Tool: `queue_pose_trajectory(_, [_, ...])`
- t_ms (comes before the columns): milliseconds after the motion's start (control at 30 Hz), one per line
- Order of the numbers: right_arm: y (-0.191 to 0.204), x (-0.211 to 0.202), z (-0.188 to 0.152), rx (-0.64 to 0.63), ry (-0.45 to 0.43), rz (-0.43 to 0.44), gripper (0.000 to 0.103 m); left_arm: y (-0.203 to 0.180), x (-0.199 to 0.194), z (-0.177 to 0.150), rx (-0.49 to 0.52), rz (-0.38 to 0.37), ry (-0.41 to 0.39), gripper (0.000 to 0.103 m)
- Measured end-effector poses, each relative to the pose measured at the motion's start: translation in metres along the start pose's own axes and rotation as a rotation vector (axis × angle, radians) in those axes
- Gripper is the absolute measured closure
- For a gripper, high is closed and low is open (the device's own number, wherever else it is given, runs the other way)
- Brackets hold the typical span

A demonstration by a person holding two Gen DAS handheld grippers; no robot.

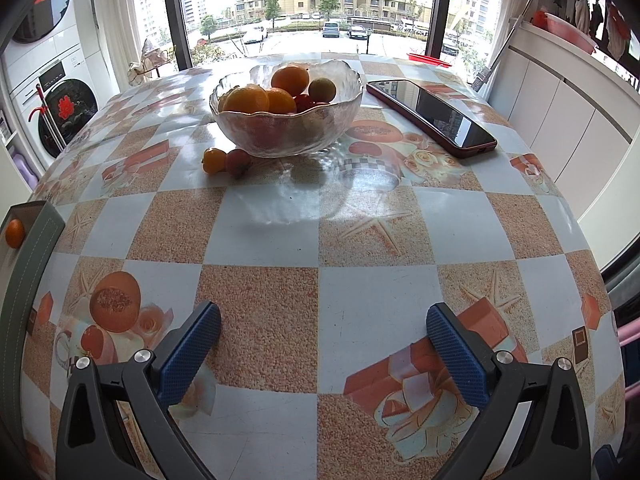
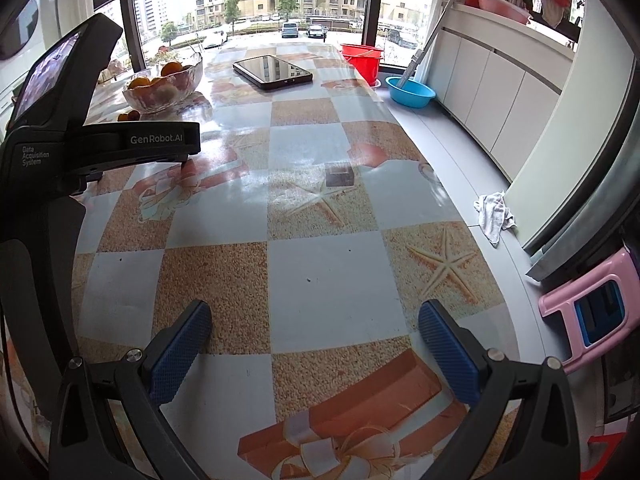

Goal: Organize fruits

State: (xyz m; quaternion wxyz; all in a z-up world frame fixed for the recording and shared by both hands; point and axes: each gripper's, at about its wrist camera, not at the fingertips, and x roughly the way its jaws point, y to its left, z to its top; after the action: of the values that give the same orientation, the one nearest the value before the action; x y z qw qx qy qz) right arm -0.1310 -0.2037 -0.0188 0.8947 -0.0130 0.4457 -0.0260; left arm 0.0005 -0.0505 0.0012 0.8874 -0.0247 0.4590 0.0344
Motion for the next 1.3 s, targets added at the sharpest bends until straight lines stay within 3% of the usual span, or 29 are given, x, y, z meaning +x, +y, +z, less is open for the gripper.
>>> queue_pose_trajectory(367, [-0.001,-0.001,-0.002,0.001,-0.002,-0.003,0.000,0.000,0.000,0.000,0.000,0.000,0.000,0.000])
queue_pose_trajectory(600, [0.001,0.004,0.010,0.061,0.101,-0.038,0.000,0.000,0.000,0.000,0.000,0.000,0.000,0.000])
queue_pose_trajectory(800, [0.004,0.003,0.004,0.084,0.017,-0.056,0.000,0.000,0.000,0.000,0.000,0.000,0.000,0.000])
queue_pose_trajectory(1300, [0.002,0.001,0.003,0.084,0.004,-0.054,0.000,0.000,0.000,0.000,0.000,0.000,0.000,0.000])
